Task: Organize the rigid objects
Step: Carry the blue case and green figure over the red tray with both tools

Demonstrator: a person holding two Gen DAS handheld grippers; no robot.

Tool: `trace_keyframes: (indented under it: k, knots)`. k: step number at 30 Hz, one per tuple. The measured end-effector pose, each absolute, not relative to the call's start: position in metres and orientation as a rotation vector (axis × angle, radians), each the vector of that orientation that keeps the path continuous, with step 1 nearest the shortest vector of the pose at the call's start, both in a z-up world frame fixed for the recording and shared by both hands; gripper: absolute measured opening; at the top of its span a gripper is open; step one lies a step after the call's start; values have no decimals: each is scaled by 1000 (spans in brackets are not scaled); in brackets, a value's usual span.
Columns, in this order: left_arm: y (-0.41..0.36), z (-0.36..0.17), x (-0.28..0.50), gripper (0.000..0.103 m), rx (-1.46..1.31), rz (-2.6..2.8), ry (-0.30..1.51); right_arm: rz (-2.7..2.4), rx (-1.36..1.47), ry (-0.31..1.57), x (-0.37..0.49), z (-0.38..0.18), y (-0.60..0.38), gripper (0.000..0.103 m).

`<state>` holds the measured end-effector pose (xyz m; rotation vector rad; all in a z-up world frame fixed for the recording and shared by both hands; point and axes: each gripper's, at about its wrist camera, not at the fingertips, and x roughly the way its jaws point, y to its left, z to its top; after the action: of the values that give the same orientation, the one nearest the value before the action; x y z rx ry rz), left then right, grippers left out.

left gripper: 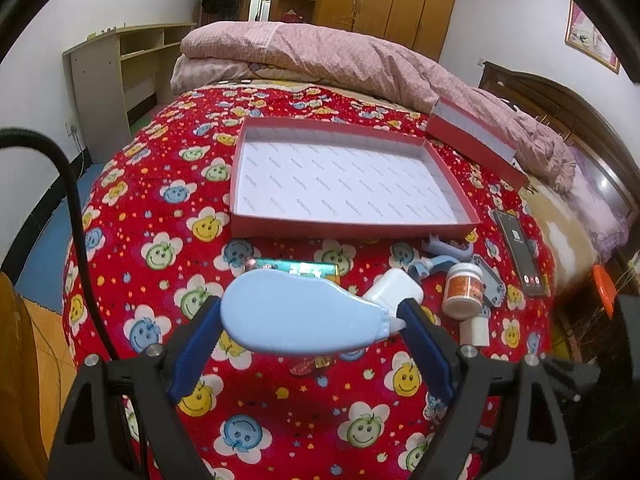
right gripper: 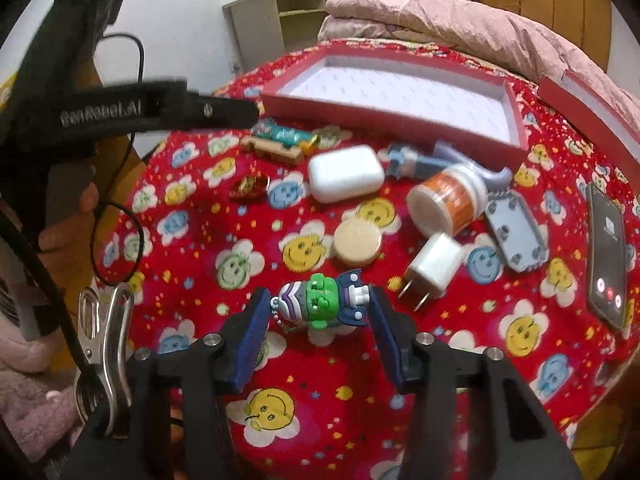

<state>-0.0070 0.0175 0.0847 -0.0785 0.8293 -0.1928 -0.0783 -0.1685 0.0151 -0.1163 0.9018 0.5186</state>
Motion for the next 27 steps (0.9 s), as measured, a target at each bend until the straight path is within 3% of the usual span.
trace_keyframes:
  k: [16, 27]
  knots:
    - [5, 129, 41, 90, -55, -210, 785, 473, -44, 807, -6, 88, -189, 51]
    - [-3, 112, 114, 90, -65, -176, 849, 354, -12, 798, 73, 83, -193, 51]
